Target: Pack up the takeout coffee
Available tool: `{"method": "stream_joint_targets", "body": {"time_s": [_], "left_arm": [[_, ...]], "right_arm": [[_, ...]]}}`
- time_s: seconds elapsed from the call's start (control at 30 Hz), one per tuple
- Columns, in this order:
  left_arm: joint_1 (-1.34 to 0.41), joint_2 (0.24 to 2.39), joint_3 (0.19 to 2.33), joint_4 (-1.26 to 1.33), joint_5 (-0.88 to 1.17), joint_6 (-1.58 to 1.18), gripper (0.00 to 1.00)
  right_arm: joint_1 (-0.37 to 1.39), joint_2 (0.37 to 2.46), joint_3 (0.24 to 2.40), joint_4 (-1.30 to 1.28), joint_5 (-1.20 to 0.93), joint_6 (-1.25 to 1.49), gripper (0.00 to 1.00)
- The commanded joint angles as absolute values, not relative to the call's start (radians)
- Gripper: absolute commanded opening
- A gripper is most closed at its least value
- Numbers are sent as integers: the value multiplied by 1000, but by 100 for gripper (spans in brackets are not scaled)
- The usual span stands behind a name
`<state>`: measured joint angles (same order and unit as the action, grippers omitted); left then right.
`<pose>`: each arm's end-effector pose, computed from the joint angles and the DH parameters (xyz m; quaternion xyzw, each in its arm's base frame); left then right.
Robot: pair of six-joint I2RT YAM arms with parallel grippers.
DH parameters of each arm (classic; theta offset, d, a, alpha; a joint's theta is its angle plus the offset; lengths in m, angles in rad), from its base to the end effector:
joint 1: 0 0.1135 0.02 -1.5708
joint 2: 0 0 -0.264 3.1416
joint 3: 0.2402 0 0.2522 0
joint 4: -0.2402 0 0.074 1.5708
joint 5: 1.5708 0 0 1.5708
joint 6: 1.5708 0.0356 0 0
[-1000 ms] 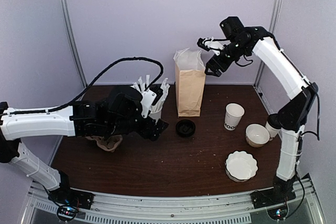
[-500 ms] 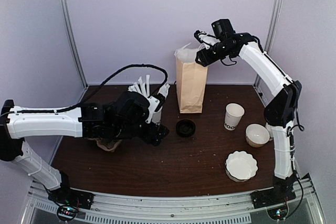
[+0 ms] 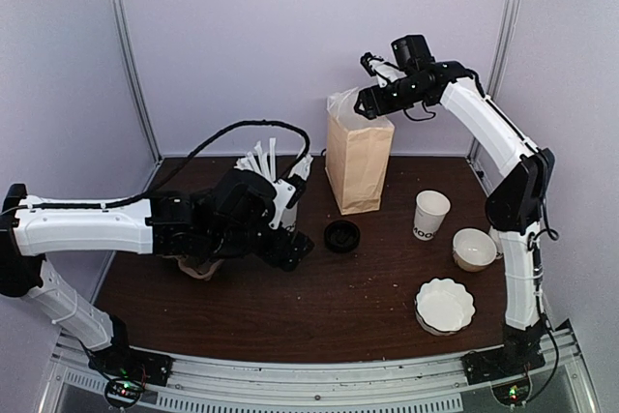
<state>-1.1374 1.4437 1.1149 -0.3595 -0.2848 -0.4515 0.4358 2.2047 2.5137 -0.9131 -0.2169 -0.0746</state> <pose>0.1440 -0.2874 0.2843 0.2439 0.8633 -0.2117 0.3878 0.4328 0.2100 0.3961 -0.2709 0.8390 0.1773 0.4373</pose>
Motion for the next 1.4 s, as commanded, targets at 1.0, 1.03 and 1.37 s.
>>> {"method": "stream_joint_targets", "body": {"time_s": [1.0,1.03,1.37], "left_arm": [[-1131,1437,1096,-324,-259,-472,87],[-1131,1438,1098,-326,-259,-472,87],[-1131,1396,1115,-371,-283,-465,86]], "right_arm": [[376,2238,2476,-904,-173,-58,15],[374,2238,2477,-904,-173,-58,7],[344,2124,2536,-861,-193,-120,0]]}}
